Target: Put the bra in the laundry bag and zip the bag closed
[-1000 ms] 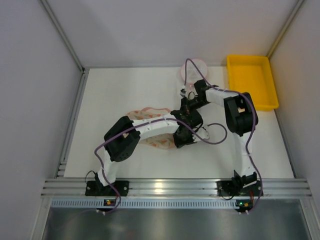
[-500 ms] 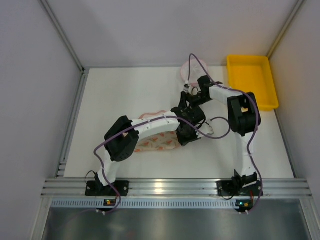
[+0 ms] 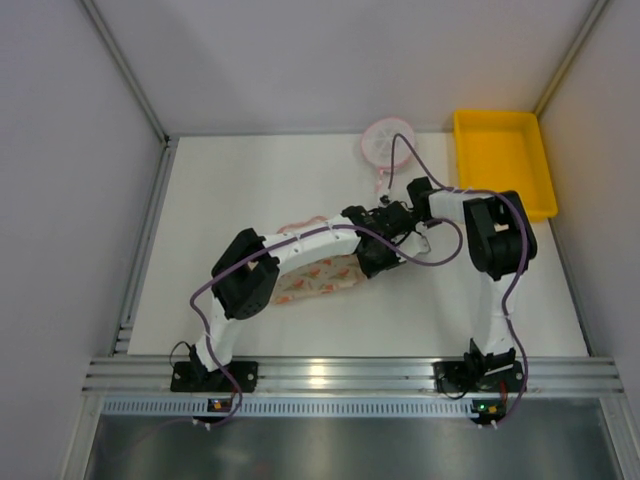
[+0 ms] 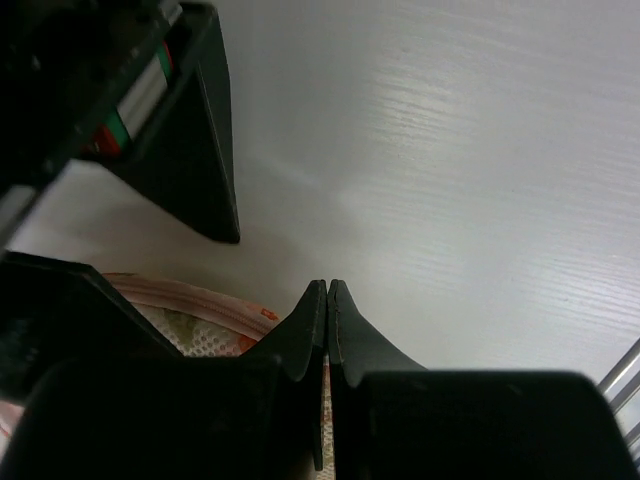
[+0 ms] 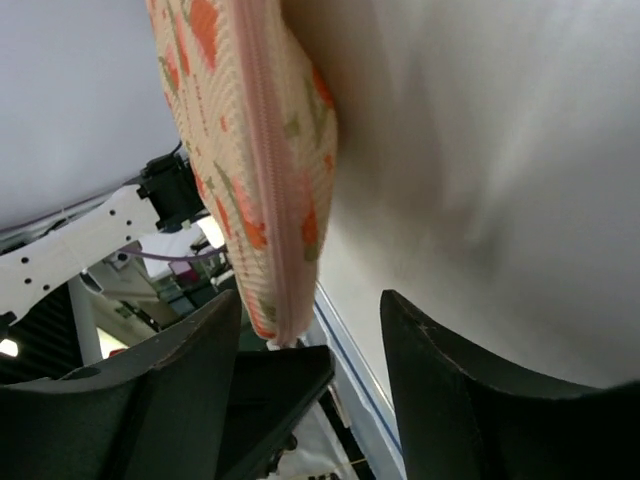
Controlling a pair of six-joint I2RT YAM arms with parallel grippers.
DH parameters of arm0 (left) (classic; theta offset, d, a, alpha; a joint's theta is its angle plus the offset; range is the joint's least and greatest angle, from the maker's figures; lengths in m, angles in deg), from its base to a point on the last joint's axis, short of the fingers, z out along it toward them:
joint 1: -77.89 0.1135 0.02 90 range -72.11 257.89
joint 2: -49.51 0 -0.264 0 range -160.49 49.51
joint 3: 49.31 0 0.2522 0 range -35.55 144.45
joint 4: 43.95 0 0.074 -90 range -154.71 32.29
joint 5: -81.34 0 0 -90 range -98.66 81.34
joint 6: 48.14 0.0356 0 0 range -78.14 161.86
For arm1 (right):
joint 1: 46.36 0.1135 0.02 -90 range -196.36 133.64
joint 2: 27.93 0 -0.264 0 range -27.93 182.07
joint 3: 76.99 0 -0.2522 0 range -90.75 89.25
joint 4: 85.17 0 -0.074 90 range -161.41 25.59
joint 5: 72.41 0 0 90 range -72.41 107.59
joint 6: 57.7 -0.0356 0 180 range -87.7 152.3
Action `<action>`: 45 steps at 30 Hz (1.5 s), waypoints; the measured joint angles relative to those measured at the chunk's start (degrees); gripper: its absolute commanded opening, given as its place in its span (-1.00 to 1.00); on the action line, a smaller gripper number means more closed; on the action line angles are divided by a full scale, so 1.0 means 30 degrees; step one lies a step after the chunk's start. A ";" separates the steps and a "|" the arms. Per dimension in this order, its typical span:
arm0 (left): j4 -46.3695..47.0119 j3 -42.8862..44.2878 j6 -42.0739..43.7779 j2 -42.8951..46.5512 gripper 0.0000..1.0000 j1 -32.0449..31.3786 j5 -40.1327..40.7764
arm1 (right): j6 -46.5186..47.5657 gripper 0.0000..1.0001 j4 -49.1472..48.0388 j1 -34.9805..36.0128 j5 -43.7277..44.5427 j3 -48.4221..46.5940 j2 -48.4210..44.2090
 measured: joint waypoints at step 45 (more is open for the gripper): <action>0.2841 -0.7723 0.0619 0.8386 0.97 0.3978 -0.0867 | 0.0583 -1.00 -0.0211 0.0510 0.2368 -0.2463 0.0554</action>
